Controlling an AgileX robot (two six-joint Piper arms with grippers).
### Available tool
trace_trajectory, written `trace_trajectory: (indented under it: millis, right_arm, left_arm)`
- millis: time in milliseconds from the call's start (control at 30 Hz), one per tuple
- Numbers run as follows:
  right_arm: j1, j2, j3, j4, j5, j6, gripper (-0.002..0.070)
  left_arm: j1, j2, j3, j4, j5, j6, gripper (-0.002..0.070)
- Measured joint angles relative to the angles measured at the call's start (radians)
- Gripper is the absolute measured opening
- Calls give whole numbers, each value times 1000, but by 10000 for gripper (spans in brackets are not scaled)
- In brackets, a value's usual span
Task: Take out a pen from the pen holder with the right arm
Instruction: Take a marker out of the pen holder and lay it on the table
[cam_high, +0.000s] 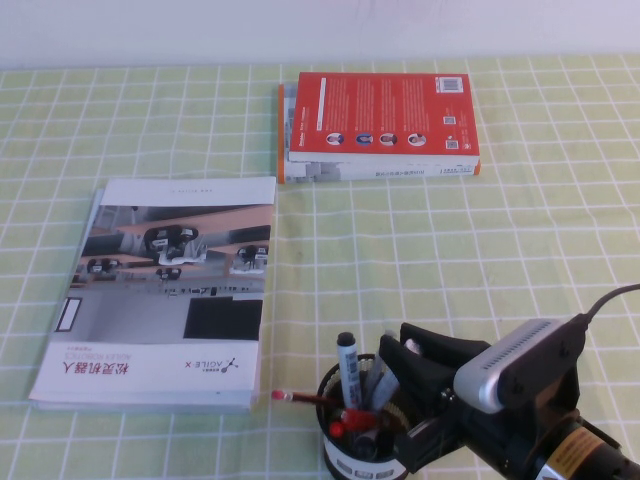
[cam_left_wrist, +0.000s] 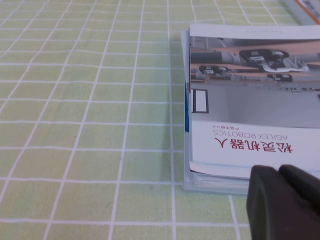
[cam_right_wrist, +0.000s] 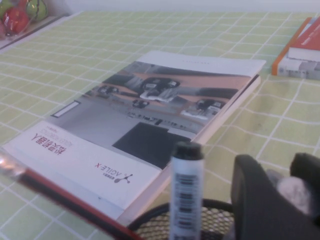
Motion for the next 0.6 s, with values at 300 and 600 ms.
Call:
trace_trajectory:
  millis: [300,600]
  right_arm:
    - [0,0,-2,-2,-6,0,93]
    - [0,-2,-2,-2,-6,0,92]
  left_arm:
    - [0,0,0,0,0,0,-5]
    - [0,0,0,0,0,0,-5]
